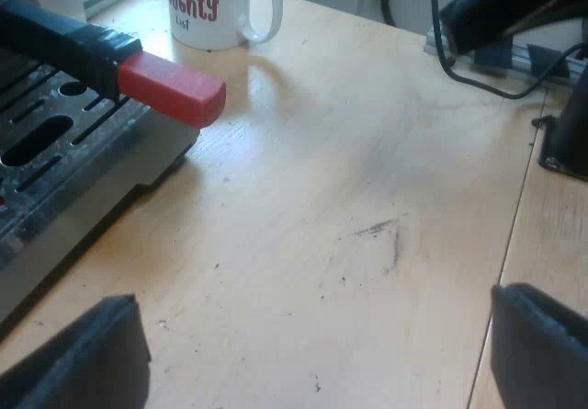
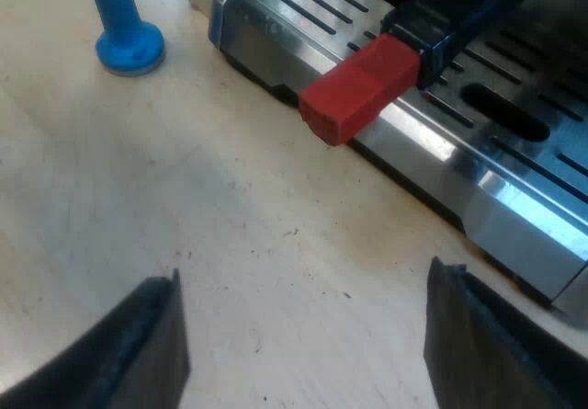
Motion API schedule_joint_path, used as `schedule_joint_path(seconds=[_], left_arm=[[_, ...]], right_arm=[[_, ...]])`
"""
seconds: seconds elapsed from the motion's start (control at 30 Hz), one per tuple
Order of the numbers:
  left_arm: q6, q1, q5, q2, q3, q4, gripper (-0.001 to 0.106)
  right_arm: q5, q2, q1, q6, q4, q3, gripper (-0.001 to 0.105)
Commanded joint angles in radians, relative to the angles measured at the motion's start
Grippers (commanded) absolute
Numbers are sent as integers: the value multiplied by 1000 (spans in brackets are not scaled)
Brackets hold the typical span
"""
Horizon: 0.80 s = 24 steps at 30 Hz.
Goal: Grind coffee beans and then tamp
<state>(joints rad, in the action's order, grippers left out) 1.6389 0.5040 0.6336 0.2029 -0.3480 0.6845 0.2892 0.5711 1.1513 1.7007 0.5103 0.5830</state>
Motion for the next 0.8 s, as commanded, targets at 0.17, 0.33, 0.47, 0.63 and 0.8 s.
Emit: schedule_joint_path(seconds=[0.17,0.33,0.47,0.63,0.8], left_arm=[[13,5,5,5,8,-46,78],[13,5,5,13,32,-70,78],[13,5,5,12,35,-70,78],[13,5,5,18,35,-73,78],[13,5,5,48,53,-131,78]], right_arm=[[275,131,188,-120,-188,-45,45],[388,268,240,-198,-317,-44,24],[414,358,240,-225,-422,-44,13],[456,447,240,-225,-540,-44,13],[507,522,240,-227,-635,-44,13]])
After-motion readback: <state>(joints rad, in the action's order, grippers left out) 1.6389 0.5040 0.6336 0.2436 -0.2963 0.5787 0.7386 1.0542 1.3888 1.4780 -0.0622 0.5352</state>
